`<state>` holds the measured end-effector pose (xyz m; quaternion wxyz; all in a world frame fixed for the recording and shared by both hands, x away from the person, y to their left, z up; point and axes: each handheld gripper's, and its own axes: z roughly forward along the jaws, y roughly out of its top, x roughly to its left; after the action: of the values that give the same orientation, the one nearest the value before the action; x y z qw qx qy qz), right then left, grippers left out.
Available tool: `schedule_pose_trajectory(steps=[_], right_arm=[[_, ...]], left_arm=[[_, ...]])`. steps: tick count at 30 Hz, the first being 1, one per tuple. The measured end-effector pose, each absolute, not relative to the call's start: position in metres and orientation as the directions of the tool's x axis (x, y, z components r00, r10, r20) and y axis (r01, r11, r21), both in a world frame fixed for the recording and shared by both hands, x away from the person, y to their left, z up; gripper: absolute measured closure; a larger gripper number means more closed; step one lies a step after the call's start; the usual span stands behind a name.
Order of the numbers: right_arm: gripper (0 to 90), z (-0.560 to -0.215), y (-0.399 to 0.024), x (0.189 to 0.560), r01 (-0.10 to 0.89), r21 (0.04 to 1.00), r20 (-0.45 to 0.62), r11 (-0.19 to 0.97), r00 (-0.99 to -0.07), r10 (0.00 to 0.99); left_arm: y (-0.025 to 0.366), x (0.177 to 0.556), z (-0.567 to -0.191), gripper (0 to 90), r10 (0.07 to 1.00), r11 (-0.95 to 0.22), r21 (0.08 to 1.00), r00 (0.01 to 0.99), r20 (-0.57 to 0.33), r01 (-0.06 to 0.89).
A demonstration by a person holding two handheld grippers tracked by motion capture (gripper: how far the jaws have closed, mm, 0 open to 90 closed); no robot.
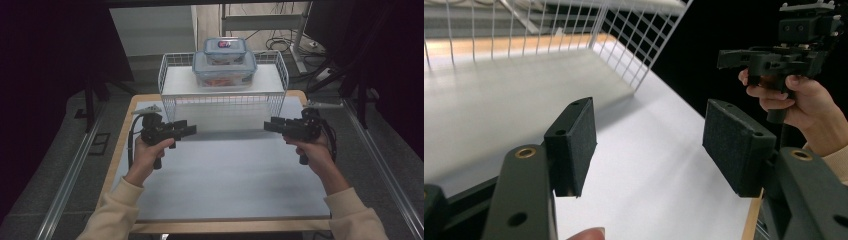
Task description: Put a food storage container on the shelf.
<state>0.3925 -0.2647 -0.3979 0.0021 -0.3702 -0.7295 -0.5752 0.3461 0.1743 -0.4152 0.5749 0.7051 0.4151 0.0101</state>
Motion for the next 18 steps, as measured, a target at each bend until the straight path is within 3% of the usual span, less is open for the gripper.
schedule_pose_trajectory(steps=[9, 18], right_arm=[[39.2, -0.449, -0.275, 0.371, 0.595, 0.798, 0.453, 0.098, -0.699, 0.554], [38.6, -0.460, -0.273, 0.371, 0.599, 0.793, 0.447, 0.114, -0.697, 0.561]], left_arm=[[0.167, 0.336, -0.453, 37.2, 0.594, -0.013, 0.779, 0.631, -0.499, 0.627], [0.160, 0.335, -0.461, 36.9, 0.601, -0.034, 0.771, 0.629, -0.492, 0.636]])
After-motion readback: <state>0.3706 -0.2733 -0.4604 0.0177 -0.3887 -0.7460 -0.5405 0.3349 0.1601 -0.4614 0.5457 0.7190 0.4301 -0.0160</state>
